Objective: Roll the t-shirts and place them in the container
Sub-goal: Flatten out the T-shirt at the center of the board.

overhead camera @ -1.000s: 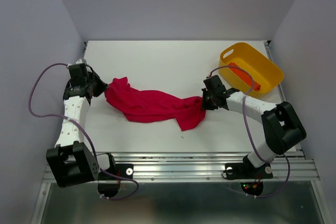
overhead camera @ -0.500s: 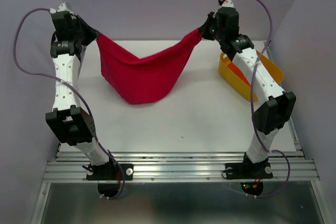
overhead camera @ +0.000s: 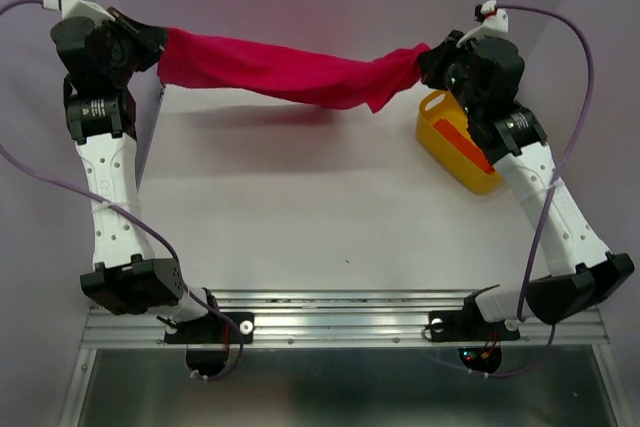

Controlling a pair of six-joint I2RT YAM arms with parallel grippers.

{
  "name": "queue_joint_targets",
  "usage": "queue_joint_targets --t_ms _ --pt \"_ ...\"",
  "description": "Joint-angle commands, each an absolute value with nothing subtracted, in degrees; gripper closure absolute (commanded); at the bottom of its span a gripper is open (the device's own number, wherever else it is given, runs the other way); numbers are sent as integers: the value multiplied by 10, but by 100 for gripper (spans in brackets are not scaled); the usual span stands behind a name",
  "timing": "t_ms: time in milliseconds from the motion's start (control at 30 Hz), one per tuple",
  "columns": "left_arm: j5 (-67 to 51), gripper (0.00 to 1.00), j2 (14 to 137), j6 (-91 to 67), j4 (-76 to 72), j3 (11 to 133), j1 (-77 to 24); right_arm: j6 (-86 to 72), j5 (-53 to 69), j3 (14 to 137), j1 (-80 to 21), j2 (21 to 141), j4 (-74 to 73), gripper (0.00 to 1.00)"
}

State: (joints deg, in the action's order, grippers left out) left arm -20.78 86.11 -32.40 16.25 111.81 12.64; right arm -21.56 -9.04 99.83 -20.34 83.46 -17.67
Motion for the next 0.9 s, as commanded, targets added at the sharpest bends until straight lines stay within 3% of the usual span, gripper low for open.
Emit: queue_joint_targets --t_ms 0,100,200,233,267,300,333,433,633,867 --pt "-223 100 801 -306 127 971 129 -216 -93 875 -206 751 -159 99" --pt "-212 100 753 -298 104 806 130 -249 -70 751 -206 693 -184 98" --pt "-207 100 740 -294 105 669 129 -289 -23 626 -206 663 -205 86" --pt "-199 95 742 -299 112 628 129 -309 -14 567 -206 652 -215 67" --pt "-197 89 750 -299 121 613 129 -320 -10 542 -206 647 -225 55" --pt "-193 77 756 -298 132 602 129 -329 -11 519 -206 643 -233 55" --pt "-180 45 760 -294 142 598 129 -344 -15 499 -206 632 -247 37" --pt "-139 13 771 -276 178 605 129 -355 -47 460 -206 611 -270 32" --pt "-70 15 767 -260 206 605 122 -333 -72 501 -206 628 -285 32" --pt "30 30 767 -265 238 566 52 -326 -31 510 -206 669 -259 33"
